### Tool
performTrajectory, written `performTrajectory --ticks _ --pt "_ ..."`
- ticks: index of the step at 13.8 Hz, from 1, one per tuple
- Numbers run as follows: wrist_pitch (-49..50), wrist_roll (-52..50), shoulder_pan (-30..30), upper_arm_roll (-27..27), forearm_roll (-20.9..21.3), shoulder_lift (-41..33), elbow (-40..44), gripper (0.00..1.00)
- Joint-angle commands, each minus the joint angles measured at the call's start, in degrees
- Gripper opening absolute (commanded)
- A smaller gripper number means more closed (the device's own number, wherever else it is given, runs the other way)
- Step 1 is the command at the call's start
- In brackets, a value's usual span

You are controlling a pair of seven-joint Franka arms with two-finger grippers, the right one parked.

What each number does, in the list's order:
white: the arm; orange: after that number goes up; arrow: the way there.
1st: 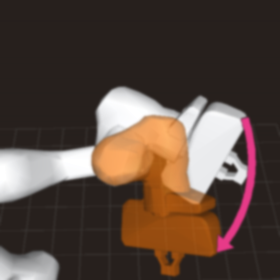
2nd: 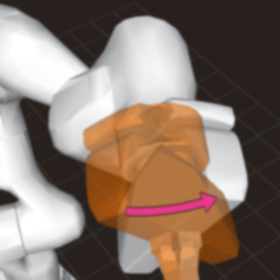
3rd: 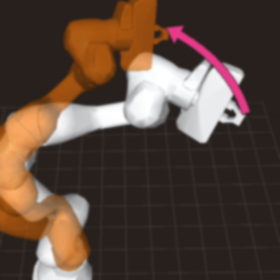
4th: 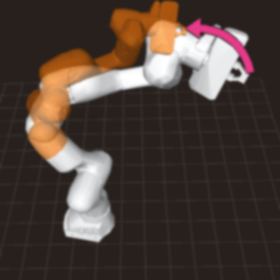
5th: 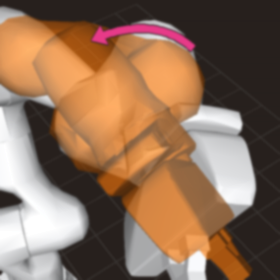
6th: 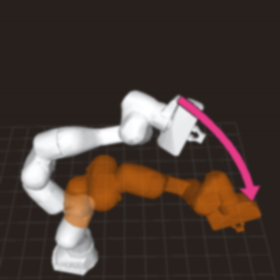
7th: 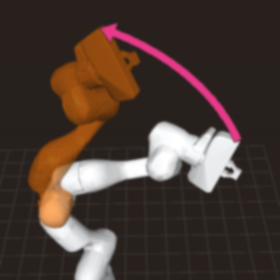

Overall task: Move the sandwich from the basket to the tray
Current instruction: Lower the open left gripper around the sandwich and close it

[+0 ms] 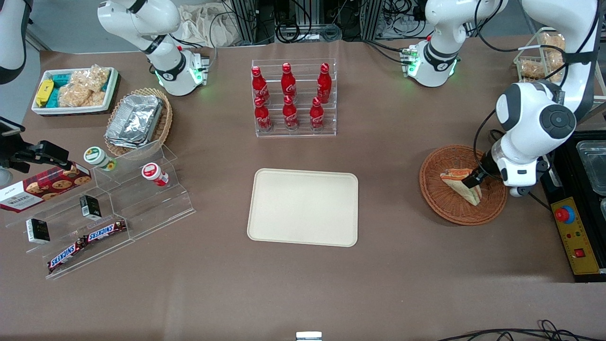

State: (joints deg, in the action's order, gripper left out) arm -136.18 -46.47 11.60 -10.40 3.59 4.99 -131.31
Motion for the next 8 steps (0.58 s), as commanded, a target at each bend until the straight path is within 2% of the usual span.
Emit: performTrajectory --ticks 1,8 --pt "-6.9 -1.2 0.3 0.3 1.5 -0.3 -5.3 1.00" --pt "-11.5 -3.1 0.3 0.3 1.4 3.1 -6.2 1.00"
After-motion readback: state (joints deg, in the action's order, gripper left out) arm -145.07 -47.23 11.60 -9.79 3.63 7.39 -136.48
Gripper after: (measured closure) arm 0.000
